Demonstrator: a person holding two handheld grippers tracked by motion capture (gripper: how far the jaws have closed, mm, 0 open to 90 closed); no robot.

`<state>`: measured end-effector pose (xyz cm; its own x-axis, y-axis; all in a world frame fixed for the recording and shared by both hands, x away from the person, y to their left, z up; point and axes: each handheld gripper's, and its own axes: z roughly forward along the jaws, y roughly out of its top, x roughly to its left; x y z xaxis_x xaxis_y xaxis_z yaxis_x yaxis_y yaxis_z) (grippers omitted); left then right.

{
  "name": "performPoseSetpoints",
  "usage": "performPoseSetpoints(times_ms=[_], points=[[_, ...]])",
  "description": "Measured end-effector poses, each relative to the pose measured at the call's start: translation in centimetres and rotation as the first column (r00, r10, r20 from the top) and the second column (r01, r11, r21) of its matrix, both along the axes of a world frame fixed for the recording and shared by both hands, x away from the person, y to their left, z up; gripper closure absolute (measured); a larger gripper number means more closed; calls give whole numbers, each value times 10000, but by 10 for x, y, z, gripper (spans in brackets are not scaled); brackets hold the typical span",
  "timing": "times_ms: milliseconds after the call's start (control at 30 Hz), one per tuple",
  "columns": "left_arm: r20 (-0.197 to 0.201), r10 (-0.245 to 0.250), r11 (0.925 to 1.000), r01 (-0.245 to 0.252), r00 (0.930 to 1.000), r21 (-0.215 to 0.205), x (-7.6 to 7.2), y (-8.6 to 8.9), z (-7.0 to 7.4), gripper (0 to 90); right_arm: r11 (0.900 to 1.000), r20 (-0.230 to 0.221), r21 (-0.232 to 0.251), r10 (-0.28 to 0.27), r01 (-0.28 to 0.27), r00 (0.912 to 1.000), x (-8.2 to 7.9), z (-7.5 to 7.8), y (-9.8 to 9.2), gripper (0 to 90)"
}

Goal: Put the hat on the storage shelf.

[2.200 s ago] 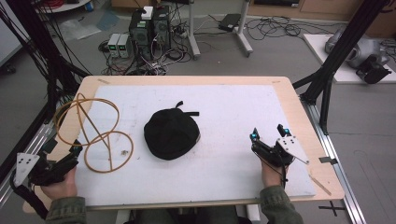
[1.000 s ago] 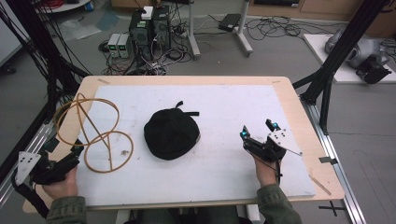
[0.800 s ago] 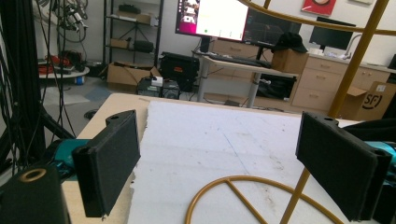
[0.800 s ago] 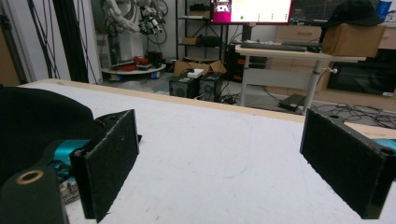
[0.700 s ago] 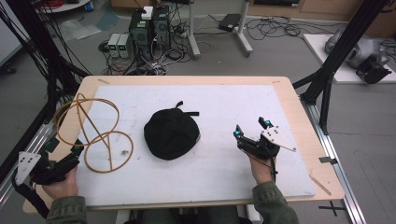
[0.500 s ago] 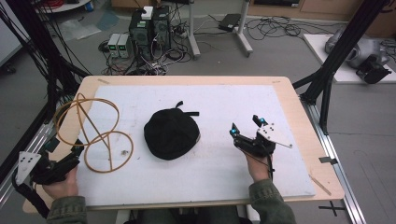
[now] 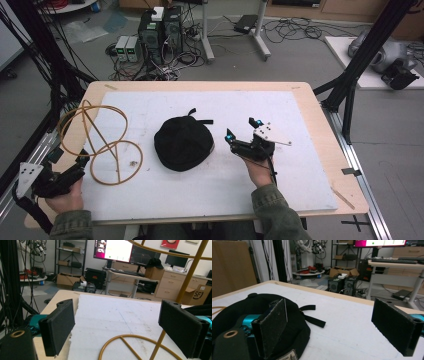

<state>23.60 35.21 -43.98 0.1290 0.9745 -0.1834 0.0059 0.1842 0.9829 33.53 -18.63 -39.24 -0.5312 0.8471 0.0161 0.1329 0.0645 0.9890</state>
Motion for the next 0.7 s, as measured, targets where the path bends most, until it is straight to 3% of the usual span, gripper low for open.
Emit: performPoseSetpoints(times_ms=[700], points=[[14, -28, 10000, 28, 10000, -8, 1, 1, 0, 139, 9936, -522, -182, 1104, -1114, 9925, 15, 7, 36, 123]])
